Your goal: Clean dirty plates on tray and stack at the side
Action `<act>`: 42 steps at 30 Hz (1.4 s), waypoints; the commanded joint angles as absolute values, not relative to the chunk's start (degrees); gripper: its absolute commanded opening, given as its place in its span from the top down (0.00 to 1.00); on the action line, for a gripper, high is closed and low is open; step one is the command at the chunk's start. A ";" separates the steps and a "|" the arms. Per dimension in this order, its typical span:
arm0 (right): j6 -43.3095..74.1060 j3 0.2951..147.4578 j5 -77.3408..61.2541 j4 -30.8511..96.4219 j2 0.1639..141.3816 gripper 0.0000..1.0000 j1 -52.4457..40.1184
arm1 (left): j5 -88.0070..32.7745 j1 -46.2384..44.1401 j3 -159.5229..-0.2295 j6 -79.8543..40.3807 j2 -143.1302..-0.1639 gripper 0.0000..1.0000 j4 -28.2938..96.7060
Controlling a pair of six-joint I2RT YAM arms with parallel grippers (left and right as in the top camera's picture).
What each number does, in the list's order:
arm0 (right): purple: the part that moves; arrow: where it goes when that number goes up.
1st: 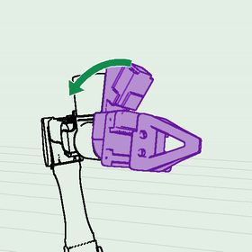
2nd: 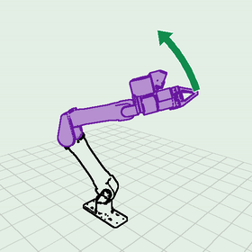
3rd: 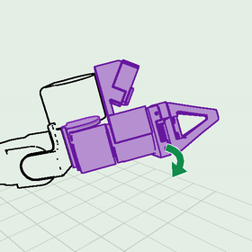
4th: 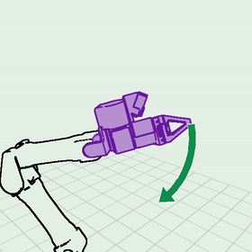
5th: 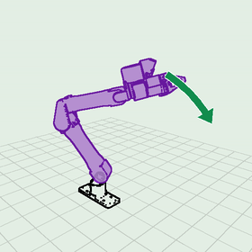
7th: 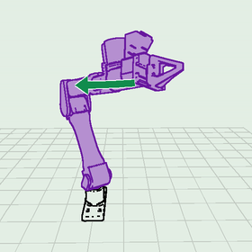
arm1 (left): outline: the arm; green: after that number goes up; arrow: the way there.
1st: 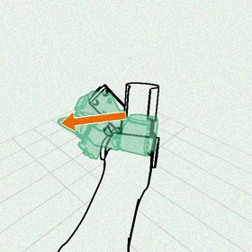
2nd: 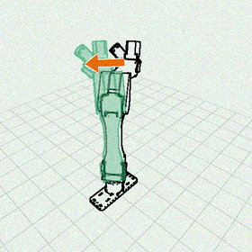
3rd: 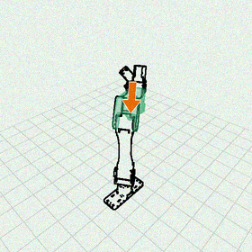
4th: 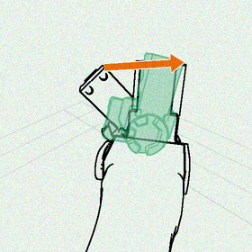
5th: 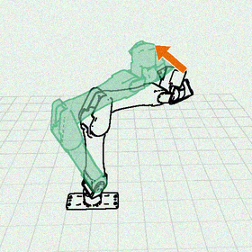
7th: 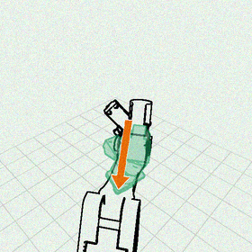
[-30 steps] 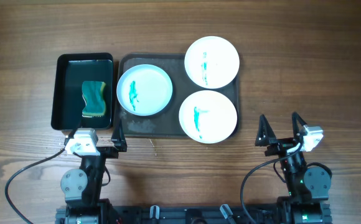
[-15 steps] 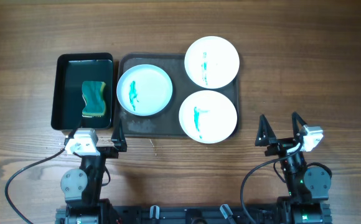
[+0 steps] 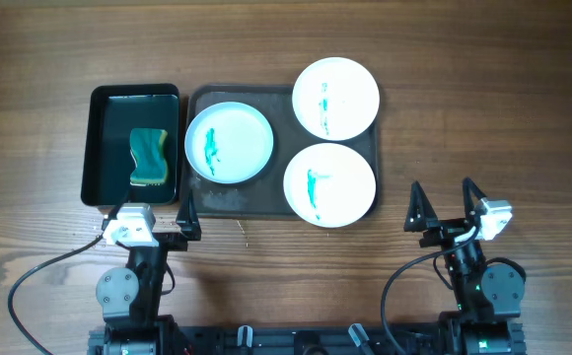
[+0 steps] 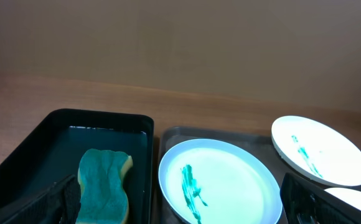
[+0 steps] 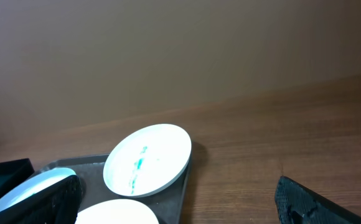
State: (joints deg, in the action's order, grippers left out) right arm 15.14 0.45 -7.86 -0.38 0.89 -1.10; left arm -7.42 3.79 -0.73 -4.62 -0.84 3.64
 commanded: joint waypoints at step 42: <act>9.41 8.64 -15.55 3.70 3.31 0.00 -1.54 | -8.12 3.49 -15.11 -4.93 -9.69 0.00 11.11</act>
State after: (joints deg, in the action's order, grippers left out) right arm 12.29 4.08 -13.54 2.04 1.08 -1.10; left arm -7.42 3.79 -9.69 -4.62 -5.58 9.74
